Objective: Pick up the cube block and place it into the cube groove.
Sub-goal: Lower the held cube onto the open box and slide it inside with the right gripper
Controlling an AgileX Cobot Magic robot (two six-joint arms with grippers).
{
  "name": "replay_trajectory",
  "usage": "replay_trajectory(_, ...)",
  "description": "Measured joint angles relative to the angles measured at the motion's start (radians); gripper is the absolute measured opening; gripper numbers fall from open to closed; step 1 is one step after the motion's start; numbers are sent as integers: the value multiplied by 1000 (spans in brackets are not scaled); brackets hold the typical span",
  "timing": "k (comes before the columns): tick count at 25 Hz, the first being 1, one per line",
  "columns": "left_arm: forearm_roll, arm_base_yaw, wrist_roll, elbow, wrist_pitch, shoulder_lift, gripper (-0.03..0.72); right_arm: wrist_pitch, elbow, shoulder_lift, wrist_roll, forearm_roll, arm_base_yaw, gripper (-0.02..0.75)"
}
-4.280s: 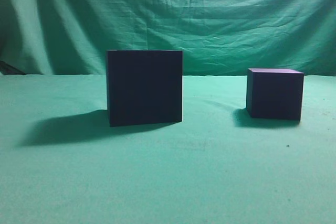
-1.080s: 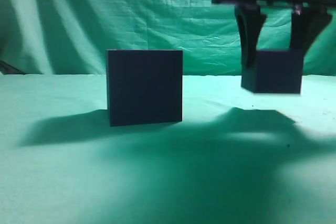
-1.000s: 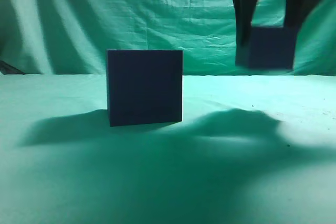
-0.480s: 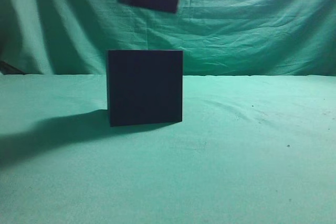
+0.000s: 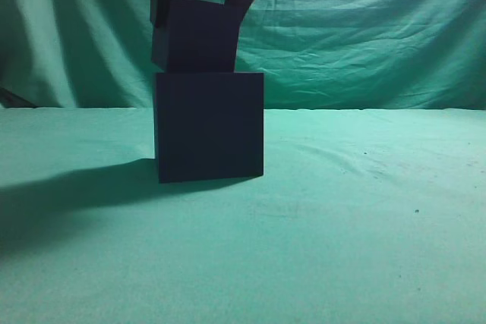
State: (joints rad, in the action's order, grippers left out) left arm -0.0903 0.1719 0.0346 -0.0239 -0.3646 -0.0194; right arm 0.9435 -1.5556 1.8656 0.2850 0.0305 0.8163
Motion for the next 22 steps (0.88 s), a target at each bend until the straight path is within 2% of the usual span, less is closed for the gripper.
replay_trajectory(22,0,0,0,0,0,0,0,140,-8,23,80,48,1,434)
